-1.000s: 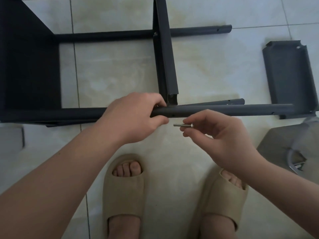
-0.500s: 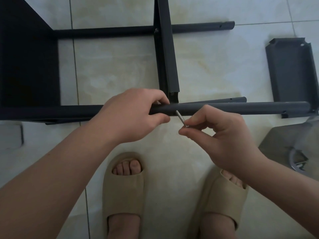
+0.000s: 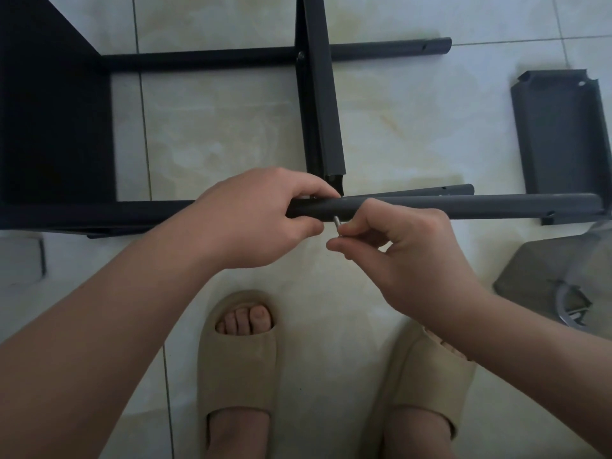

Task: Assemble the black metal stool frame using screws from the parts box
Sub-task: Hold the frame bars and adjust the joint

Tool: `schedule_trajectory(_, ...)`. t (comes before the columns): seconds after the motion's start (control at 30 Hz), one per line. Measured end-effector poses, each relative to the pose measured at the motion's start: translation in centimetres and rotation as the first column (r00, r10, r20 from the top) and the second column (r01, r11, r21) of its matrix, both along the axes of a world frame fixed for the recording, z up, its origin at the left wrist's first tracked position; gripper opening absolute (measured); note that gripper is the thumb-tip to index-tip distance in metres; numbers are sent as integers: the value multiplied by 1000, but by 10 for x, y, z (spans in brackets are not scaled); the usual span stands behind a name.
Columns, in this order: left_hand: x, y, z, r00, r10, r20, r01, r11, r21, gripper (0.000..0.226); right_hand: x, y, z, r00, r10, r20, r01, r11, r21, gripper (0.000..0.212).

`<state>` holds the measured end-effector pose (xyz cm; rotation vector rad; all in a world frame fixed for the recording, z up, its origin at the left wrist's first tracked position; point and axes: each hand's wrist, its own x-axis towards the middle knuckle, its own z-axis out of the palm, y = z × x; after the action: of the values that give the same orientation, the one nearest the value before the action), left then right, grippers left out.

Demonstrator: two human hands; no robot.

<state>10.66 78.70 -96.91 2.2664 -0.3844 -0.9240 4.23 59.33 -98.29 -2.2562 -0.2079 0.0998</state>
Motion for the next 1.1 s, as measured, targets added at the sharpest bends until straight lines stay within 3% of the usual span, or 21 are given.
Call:
schedule_trajectory(0.23,7,-2,-3,997,-9,-80,7,1000,-26,16,-1,-4,-1,993,-19,-113,21,1000,17,6)
schedule_trajectory(0.43,10,-6,-4,995,-11,-98,11,1000,-8,15,1,-1,3,997,6,-78,-13,996,-83,6)
schedule_trajectory(0.6,7,-6,-4,995,-6,-95,5,1000,-11,17,3,2,1,971,-66,-231,69,998,6,8)
schedule_trajectory(0.8,8,-6,-3,995,5,-104,-6,1000,-13,17,1,4,-1,999,42,-9,-42,998,-46,7)
schedule_trajectory(0.9,6,-7,-3,995,-4,-103,2,1000,-19,17,1,3,-3,994,107,27,-103,989,-105,8)
schedule_trajectory(1.1,7,-6,-1,995,13,-95,-16,999,-31,18,-1,5,-3,938,-123,-324,178,973,148,16)
